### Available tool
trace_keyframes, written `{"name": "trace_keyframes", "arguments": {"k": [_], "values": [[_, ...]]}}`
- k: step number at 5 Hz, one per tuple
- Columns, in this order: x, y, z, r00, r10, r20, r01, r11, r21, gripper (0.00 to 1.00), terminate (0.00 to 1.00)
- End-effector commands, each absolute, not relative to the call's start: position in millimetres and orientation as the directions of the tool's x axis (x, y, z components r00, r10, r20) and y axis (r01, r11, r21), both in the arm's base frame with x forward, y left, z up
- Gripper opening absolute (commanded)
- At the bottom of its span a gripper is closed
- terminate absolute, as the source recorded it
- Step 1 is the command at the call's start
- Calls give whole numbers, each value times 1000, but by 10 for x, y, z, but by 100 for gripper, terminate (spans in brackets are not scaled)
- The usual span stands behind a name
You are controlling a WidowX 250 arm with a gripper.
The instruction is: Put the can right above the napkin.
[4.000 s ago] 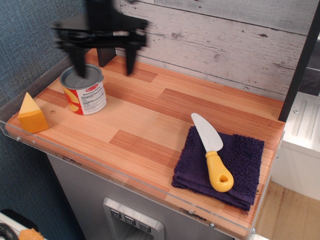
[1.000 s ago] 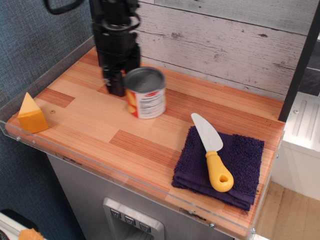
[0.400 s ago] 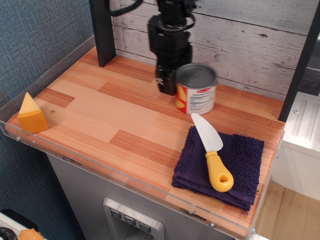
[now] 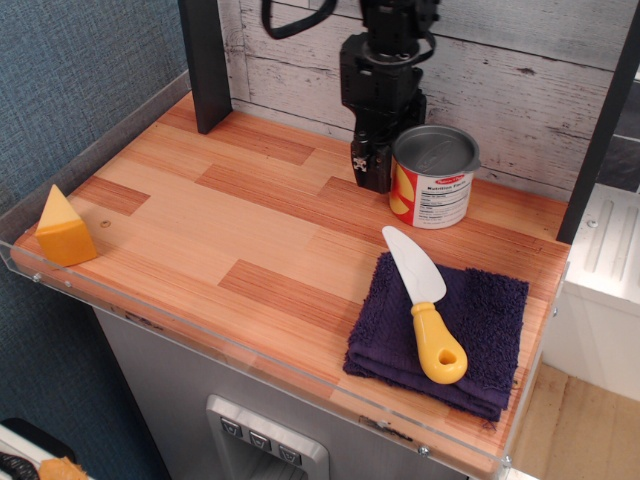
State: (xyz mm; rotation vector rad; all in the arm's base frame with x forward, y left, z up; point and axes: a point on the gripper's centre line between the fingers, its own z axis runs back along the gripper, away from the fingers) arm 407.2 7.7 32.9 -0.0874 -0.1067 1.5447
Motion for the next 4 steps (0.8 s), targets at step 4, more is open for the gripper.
{"name": "trace_keyframes", "arguments": {"k": [4], "values": [[3455, 940, 993, 424, 890, 165, -873, 451, -188, 100, 0]]}}
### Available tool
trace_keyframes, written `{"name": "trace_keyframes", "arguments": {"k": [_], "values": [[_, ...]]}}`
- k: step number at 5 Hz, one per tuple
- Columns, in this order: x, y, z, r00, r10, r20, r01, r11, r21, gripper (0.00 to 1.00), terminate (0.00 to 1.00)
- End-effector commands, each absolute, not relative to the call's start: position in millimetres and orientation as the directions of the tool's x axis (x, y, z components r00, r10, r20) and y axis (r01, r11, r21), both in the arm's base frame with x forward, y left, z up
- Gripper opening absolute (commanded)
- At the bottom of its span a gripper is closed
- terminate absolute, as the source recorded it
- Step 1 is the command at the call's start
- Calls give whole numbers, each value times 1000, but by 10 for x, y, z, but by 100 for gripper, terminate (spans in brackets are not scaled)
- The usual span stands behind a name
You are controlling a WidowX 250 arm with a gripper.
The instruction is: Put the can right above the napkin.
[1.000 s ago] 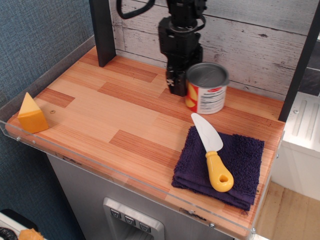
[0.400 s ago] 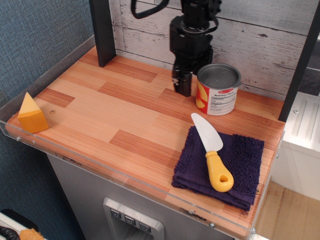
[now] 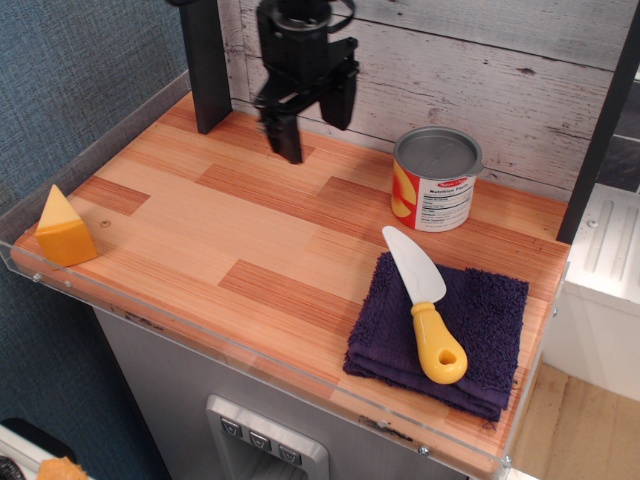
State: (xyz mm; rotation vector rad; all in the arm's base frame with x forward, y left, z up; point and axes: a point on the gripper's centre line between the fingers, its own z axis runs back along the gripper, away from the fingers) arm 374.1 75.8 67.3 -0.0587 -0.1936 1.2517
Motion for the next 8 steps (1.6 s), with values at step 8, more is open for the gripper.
{"name": "trace_keyframes", "arguments": {"k": [8], "values": [[2505, 1802, 1636, 999, -21, 28, 22, 1000, -20, 100, 0]]}}
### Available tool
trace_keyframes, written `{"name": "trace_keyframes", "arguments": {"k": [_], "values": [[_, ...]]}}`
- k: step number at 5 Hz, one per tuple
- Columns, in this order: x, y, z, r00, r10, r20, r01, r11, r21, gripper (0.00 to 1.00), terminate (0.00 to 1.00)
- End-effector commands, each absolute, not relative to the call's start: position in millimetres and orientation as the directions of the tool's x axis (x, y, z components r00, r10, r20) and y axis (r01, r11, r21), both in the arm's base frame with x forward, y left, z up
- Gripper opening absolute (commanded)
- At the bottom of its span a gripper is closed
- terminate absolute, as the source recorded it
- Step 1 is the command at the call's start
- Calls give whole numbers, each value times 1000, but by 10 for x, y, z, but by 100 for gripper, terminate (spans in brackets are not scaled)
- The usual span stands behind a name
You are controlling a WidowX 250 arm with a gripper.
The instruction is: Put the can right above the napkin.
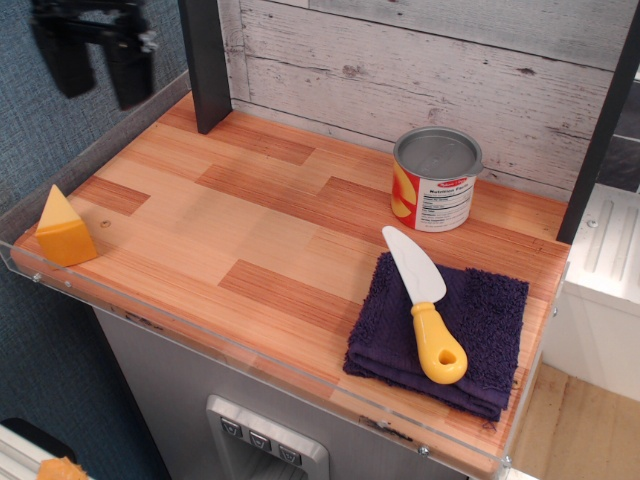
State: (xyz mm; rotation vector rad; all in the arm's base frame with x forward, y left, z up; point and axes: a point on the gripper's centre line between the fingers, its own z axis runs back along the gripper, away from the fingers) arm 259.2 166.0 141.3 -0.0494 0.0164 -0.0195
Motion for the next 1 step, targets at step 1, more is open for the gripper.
{"name": "trace_keyframes", "arguments": {"k": [1], "values": [[2505, 1802, 1636, 999, -21, 28, 22, 1000, -20, 100, 100]]}}
